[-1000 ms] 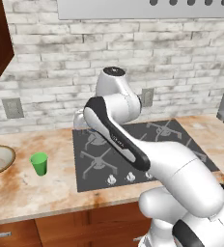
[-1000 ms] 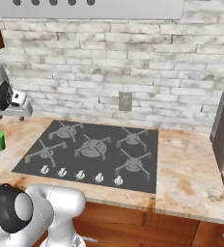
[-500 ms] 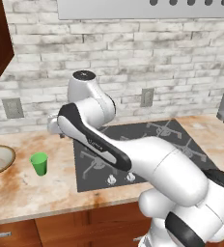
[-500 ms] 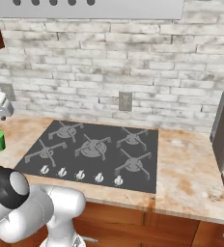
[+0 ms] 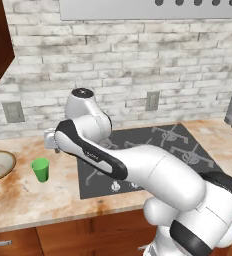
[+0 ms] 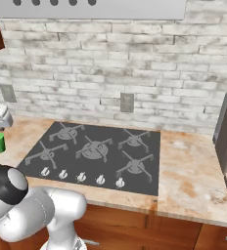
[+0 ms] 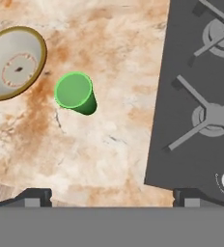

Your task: Pick the cup and bowl from the counter and place them on the counter next to the sink.

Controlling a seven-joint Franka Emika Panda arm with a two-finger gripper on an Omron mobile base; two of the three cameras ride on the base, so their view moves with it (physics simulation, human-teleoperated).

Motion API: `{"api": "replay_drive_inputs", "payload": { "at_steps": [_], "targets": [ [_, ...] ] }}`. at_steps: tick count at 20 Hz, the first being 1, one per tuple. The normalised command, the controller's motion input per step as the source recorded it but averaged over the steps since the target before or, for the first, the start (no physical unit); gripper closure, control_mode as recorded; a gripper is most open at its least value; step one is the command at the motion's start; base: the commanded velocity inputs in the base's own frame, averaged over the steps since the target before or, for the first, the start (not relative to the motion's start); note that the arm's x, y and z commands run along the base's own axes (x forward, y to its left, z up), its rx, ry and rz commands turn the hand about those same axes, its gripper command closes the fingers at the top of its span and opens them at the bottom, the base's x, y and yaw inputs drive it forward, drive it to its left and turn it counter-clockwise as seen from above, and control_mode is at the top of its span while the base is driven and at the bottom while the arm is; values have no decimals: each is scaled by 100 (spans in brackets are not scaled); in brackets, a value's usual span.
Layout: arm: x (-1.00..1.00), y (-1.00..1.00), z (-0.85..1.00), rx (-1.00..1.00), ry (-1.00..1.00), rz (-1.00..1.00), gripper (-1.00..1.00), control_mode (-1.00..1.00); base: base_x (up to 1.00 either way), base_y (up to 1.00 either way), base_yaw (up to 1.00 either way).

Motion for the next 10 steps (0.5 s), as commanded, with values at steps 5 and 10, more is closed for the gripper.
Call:
{"api": "replay_drive_inputs", "payload": {
  "at_steps": [5, 10],
  "targets": [
    [22, 0, -9, 5, 4, 1, -100, -100, 0, 0, 0],
    [38, 16, 0, 0, 4, 0, -100, -100, 0, 0, 0]
  ]
}}
